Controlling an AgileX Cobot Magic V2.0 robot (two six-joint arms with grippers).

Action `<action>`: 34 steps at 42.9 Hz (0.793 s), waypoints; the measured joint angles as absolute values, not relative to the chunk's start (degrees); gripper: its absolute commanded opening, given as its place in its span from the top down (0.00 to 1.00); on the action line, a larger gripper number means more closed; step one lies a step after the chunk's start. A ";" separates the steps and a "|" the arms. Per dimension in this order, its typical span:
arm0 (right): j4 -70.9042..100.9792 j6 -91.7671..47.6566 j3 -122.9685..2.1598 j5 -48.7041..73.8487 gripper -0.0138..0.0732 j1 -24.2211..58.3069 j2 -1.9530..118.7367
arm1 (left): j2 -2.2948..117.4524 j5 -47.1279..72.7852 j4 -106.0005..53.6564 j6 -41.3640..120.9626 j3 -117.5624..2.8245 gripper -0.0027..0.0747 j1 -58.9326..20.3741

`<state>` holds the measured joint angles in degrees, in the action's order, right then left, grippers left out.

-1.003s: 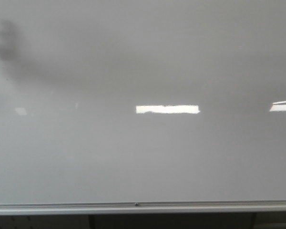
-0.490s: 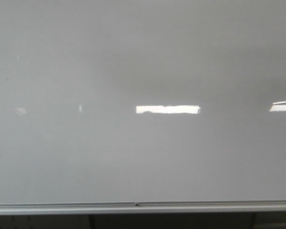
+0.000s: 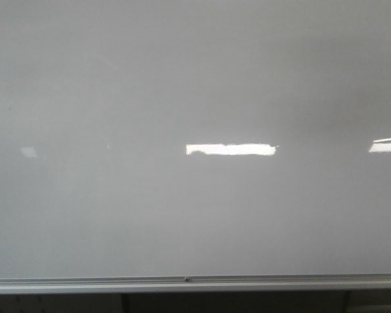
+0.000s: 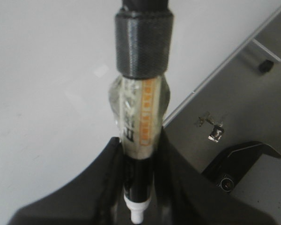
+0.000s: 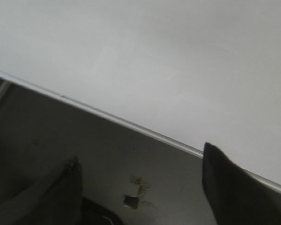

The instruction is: Write number 2 on whiteboard

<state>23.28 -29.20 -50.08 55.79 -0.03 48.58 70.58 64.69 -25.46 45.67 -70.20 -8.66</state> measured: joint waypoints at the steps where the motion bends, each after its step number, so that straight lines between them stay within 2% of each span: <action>1: 24.92 -31.44 -51.13 57.09 0.20 -0.03 49.78 | 70.58 64.69 -25.05 45.82 -70.20 0.79 -10.52; 8: 37.27 -50.53 -57.18 65.82 0.20 0.20 58.09 | 70.58 64.82 -20.41 46.41 -70.20 0.79 -22.44; 13: 42.41 -59.87 -60.13 67.77 0.20 3.54 61.65 | 70.84 64.61 -19.14 46.63 -70.20 0.79 -29.80; 29: 43.31 -71.54 -61.86 62.46 0.20 22.59 64.82 | 77.83 64.48 -18.40 46.66 -70.20 0.79 -43.74; 34: 43.08 -71.93 -61.86 61.82 0.27 25.83 65.18 | 79.47 64.37 -18.27 46.66 -70.20 0.79 -46.22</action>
<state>43.08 -71.93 -61.86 61.82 25.83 65.18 79.47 64.37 -18.27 46.66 -70.20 -46.22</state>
